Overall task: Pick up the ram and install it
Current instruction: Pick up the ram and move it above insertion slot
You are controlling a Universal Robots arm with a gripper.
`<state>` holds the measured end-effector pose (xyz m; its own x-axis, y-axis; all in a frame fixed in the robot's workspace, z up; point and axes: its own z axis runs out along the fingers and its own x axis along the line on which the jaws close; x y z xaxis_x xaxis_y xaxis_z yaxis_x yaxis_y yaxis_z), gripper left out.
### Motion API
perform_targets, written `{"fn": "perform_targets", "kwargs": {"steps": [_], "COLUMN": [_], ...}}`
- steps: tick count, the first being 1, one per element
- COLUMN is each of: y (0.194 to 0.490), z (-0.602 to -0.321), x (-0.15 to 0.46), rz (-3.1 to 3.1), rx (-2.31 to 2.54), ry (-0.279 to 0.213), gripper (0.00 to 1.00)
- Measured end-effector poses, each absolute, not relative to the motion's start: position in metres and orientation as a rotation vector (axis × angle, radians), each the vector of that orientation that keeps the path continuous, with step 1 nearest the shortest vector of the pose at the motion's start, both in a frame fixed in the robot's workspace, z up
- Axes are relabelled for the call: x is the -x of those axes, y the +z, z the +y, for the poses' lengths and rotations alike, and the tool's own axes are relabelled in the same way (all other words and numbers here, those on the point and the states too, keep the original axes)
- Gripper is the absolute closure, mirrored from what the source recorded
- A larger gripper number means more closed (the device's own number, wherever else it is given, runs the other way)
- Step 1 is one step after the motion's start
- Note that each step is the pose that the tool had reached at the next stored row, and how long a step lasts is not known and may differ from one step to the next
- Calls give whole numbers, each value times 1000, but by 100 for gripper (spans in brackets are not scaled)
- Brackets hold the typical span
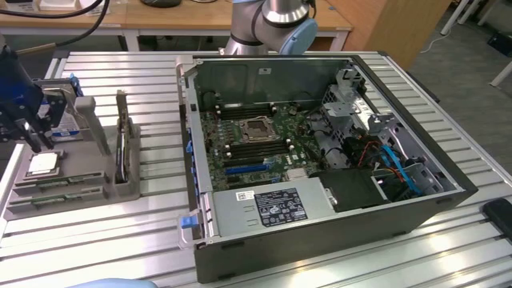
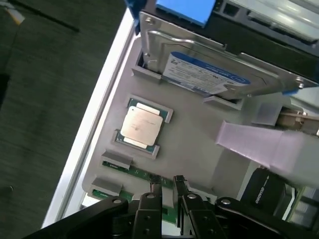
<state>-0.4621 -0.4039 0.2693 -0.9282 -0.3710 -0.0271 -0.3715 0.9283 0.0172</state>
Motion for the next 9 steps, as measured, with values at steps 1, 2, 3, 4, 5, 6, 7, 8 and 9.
{"fn": "perform_targets", "kwargs": {"steps": [1, 2, 3, 4, 5, 6, 7, 8, 9], "y": [269, 269, 269, 269, 269, 269, 269, 269, 269], "z": [-404, -404, -404, -404, -404, -404, -404, -404, -404], "x": [462, 462, 462, 462, 462, 462, 462, 462, 462], "rz": [3057, 3051, 3045, 3039, 3033, 3026, 3020, 3013, 3005], "rx": [617, 646, 674, 701, 728, 756, 783, 809, 839], "ry": [35, 35, 35, 36, 36, 36, 37, 37, 37], "gripper": [76, 76, 76, 76, 76, 76, 76, 76, 76]}}
